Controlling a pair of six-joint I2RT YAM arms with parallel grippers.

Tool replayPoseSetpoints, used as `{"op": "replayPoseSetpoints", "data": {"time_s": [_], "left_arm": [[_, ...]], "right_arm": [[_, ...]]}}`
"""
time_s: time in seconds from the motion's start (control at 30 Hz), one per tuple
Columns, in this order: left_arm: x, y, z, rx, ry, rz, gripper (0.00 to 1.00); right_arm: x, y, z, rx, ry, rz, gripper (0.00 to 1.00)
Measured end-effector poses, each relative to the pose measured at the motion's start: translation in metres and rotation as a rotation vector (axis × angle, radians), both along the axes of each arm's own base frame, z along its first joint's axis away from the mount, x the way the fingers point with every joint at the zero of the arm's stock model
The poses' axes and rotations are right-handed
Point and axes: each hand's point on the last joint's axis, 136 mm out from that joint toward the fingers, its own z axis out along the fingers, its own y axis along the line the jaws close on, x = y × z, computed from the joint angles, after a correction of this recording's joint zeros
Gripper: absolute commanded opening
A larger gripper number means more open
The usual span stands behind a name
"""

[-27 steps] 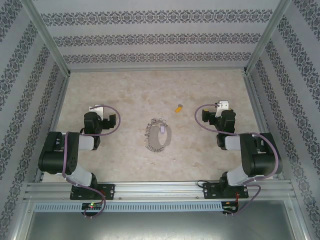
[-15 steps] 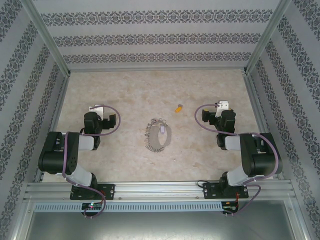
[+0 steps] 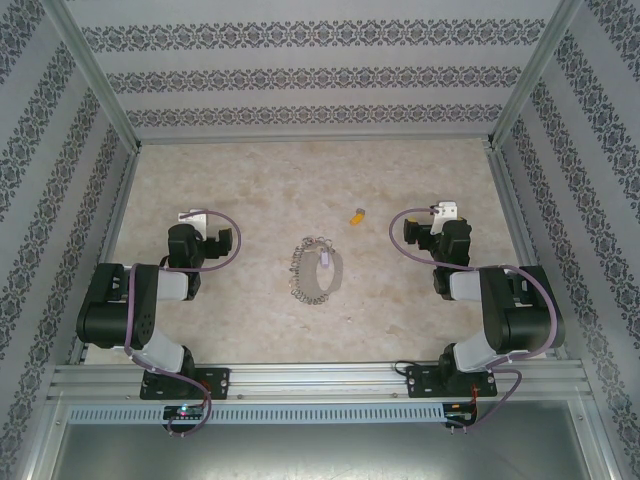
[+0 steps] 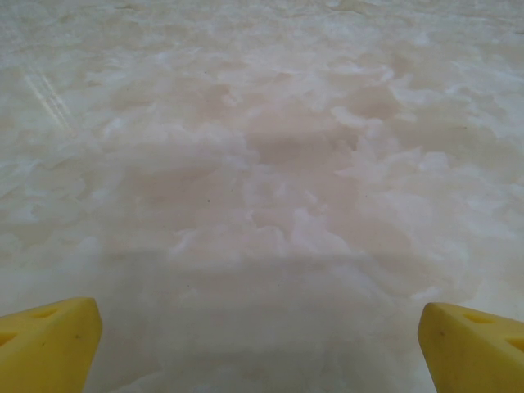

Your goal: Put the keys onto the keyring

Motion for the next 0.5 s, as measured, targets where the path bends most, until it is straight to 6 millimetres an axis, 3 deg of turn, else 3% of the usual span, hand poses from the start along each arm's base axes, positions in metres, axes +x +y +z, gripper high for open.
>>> {"op": "replayPoseSetpoints", "data": {"time_s": [0.1,0.17,0.3,0.37,0.5], "left_arm": [[0.000,0.000,0.000,0.000,0.000,0.000,1.00],[0.000,-0.001,0.000,-0.002,-0.001,-0.004,1.00],[-0.004,-0.005,0.018,-0.015,0.007,-0.027,1.00],[-0.003,-0.007,0.051,-0.023,-0.028,-0.032,1.00],[-0.015,-0.013,0.134,-0.080,-0.144,-0.029,1.00]], "right_arm": [[0.000,-0.001,0.000,0.011,0.023,-0.008,0.98],[0.001,-0.002,0.011,0.013,0.036,-0.019,0.98],[0.005,-0.014,0.066,0.089,-0.031,-0.119,0.98],[0.003,-0.018,0.089,0.178,-0.050,-0.162,0.98],[-0.012,-0.008,0.108,0.345,-0.046,-0.156,0.98]]}}
